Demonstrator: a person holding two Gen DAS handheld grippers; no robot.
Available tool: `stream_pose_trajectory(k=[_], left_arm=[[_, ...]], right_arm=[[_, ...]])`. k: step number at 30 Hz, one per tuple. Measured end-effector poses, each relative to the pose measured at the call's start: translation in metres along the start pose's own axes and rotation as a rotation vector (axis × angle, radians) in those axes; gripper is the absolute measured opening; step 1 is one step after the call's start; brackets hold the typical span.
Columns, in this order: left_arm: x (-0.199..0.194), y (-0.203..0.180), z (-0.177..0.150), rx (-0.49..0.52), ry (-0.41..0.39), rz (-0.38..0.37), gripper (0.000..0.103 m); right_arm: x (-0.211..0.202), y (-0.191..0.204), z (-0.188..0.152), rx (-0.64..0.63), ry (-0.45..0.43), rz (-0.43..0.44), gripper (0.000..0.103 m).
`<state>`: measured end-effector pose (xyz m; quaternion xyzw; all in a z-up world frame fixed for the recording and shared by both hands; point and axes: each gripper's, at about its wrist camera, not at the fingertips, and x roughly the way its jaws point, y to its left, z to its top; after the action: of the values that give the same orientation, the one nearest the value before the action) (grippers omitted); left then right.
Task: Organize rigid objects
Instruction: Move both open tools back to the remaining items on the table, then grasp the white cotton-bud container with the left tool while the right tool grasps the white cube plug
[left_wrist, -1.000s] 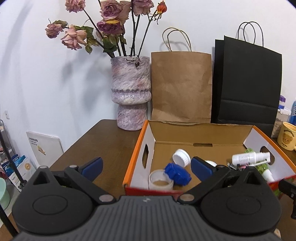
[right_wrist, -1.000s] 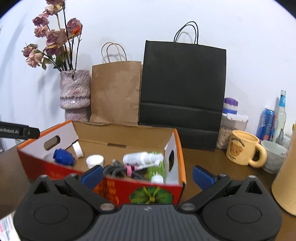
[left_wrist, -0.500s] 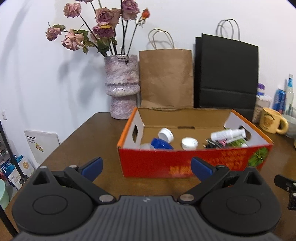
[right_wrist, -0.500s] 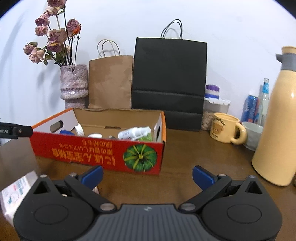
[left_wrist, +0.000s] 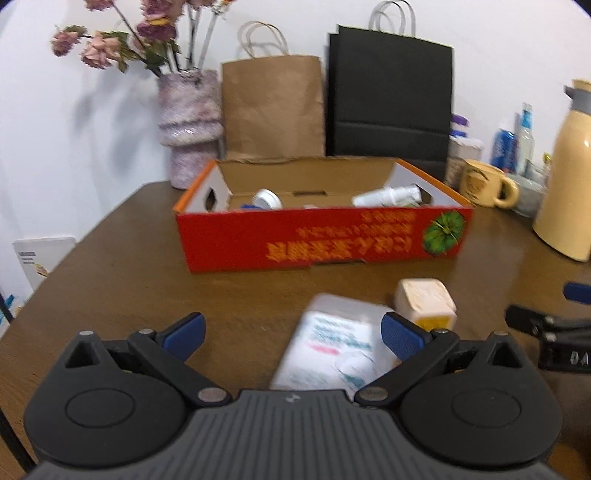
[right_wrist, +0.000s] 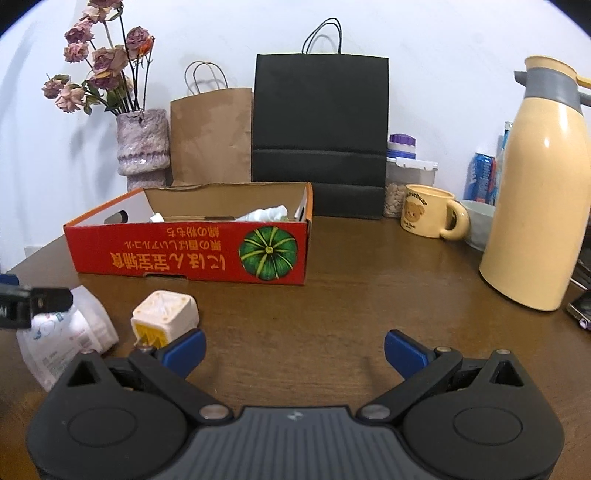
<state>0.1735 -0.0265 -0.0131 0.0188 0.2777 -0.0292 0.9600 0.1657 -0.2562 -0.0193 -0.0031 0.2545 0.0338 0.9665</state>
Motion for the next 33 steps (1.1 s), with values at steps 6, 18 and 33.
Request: stream_pose_trajectory(k=[6, 18, 33], left_arm=[[0.002, -0.012, -0.01, 0.038, 0.03, -0.014, 0.103], [0.014, -0.011, -0.012, 0.01, 0.061, 0.0, 0.103], [0.02, -0.015, -0.016, 0.036, 0.086, -0.023, 0.068]], right_arm=[[-0.004, -0.002, -0.002, 0.016, 0.002, -0.001, 0.103], [-0.003, -0.001, -0.002, 0.01, 0.012, 0.0, 0.103], [-0.001, -0.002, -0.004, 0.014, 0.019, -0.002, 0.103]])
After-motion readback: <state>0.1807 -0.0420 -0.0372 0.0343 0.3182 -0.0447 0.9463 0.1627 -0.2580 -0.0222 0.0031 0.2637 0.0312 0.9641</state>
